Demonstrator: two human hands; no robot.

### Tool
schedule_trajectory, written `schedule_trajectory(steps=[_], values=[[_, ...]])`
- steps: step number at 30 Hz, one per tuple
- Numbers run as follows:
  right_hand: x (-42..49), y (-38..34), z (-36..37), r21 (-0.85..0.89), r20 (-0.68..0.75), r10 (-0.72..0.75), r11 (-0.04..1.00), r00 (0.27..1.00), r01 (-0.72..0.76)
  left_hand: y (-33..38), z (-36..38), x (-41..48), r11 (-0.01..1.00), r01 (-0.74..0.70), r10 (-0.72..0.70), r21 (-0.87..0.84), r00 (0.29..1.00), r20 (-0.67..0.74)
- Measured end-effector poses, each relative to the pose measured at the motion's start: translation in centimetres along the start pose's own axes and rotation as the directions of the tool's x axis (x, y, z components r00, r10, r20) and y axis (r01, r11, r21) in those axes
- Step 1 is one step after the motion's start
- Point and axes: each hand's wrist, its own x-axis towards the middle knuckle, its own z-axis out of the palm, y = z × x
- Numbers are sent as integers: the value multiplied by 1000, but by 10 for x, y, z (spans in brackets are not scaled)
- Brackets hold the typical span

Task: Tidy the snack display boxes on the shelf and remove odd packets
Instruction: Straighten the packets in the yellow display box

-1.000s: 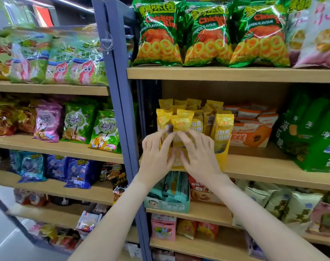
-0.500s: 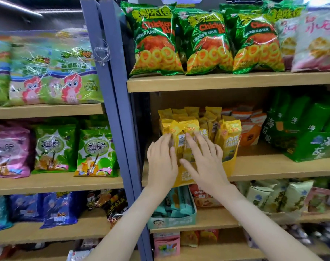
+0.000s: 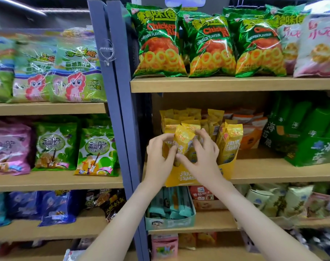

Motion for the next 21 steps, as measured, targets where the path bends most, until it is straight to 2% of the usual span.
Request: schedule_trajectory(steps=[3, 5, 6, 9, 12, 16, 18, 21], values=[[0, -6, -8, 89, -48, 22, 996, 999, -18, 4, -7, 1, 1000, 1, -1, -27, 1000, 1], [3, -13, -17, 196, -76, 46, 980, 996, -30, 9, -10, 3, 997, -62, 63, -35, 998, 27], [6, -17, -24, 300, -71, 68, 953, 995, -44, 12, -11, 5, 995, -92, 94, -35, 994, 50], [14, -31, -48, 631, -29, 100, 773, 995, -59, 25, -12, 8, 993, -113, 117, -36, 982, 145], [19, -41, -70, 712, -92, 77, 703, 993, 12, 39, -14, 10, 991, -125, 133, -54, 970, 204], [20, -52, -92, 812, -118, 133, 583, 984, 19, 62, -22, 12, 985, -148, 165, -85, 958, 235], [18, -55, -98, 846, -57, 138, 533, 989, -26, 73, -29, 12, 987, -128, 149, -99, 958, 247], [7, -56, -98, 860, 155, 86, 478, 984, -177, 82, -41, 3, 984, 6, 53, -180, 945, 322]])
